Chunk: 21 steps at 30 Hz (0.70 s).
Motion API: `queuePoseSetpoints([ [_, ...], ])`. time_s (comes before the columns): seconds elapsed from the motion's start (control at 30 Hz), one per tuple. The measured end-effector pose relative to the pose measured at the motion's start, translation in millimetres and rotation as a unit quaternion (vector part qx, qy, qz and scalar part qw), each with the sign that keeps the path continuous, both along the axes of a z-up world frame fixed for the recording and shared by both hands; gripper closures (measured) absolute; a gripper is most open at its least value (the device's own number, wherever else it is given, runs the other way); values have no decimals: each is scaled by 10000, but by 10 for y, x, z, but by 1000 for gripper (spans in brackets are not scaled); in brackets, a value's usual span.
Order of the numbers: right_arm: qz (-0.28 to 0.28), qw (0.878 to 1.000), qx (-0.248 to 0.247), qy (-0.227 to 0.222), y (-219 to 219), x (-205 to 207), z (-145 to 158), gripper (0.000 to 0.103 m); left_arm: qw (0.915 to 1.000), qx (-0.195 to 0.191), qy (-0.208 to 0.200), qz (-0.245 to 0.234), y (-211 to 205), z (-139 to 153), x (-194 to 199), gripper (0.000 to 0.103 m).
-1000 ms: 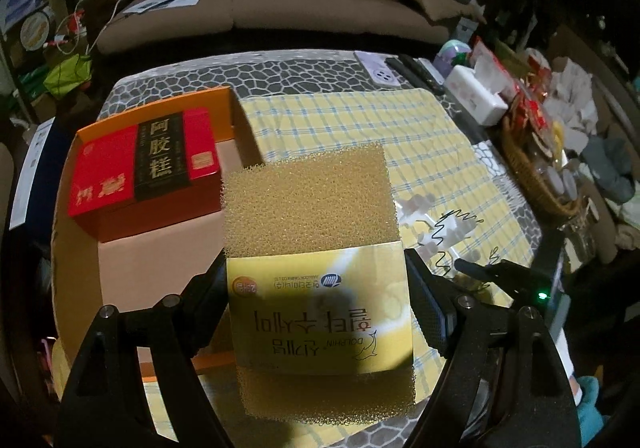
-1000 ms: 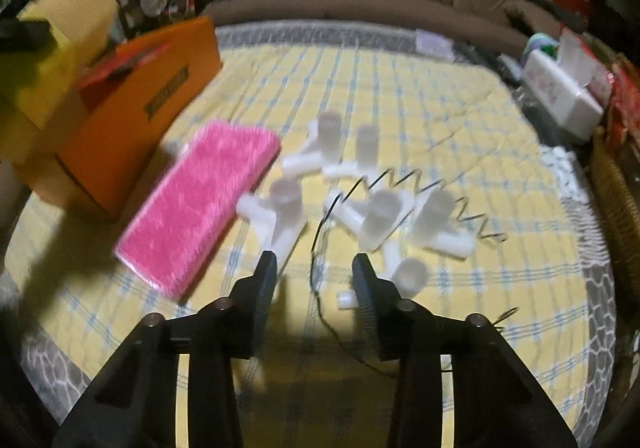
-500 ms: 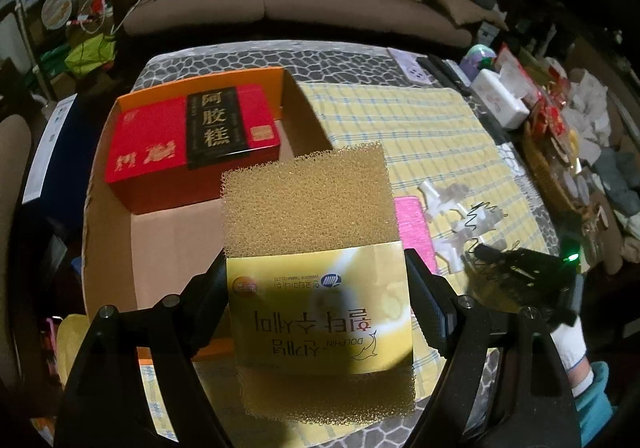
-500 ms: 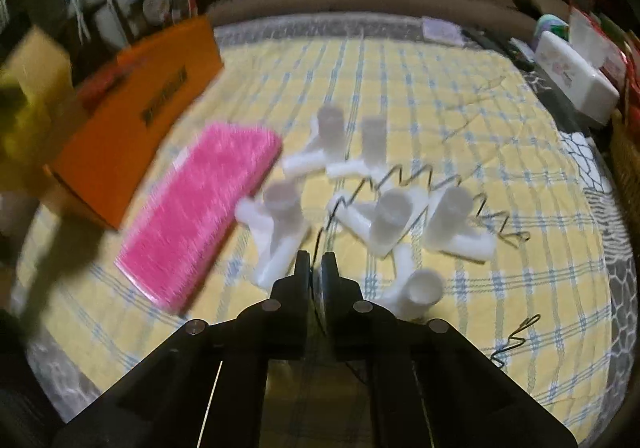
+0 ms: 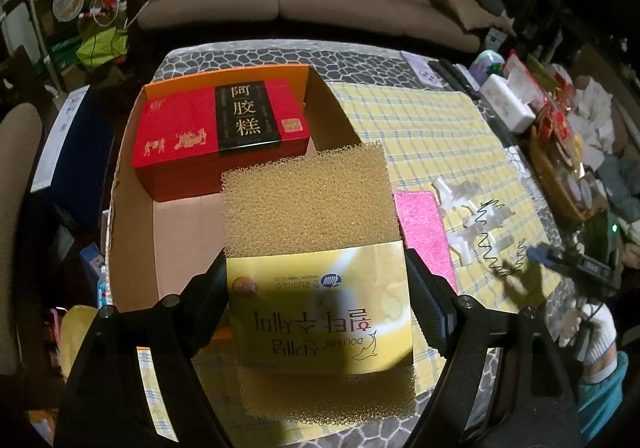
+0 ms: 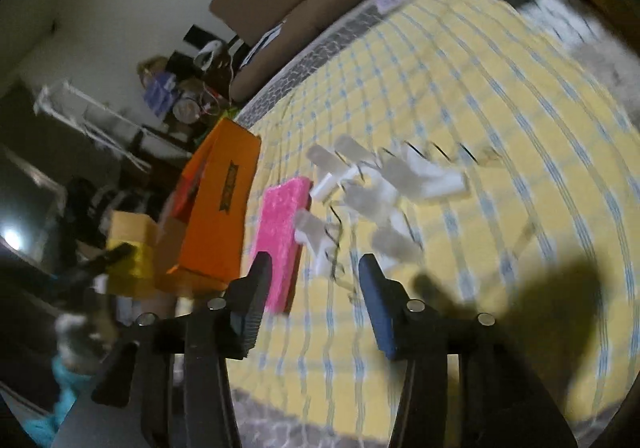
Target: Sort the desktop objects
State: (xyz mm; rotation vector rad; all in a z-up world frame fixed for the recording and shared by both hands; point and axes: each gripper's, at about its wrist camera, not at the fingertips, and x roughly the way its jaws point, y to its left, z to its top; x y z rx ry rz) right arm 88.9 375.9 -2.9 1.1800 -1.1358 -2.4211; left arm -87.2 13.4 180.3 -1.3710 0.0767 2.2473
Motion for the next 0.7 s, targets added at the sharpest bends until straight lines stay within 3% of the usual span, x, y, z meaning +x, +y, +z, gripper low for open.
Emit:
queuePoseSetpoints([
  [0.13, -556, 9921, -1127, -36, 334, 347, -245, 54, 9999, 89, -96, 48, -7, -62, 4, 24],
  [0.23, -996, 9836, -1497, -141, 451, 512, -487, 54, 9999, 71, -143, 57, 2, -115, 28, 24],
  [0.3, -1192, 9811, -1504, -253, 475, 548, -609, 54, 9999, 39, -136, 44, 12, -119, 53, 24],
  [0.37, -1337, 9773, -1621, -255, 473, 542, -712, 61, 9999, 18, -129, 34, 16, -112, 71, 24],
  [0.7, -1615, 9832, -794, -306, 297, 131, -518, 58, 9999, 13, -136, 48, 31, -100, 53, 24],
])
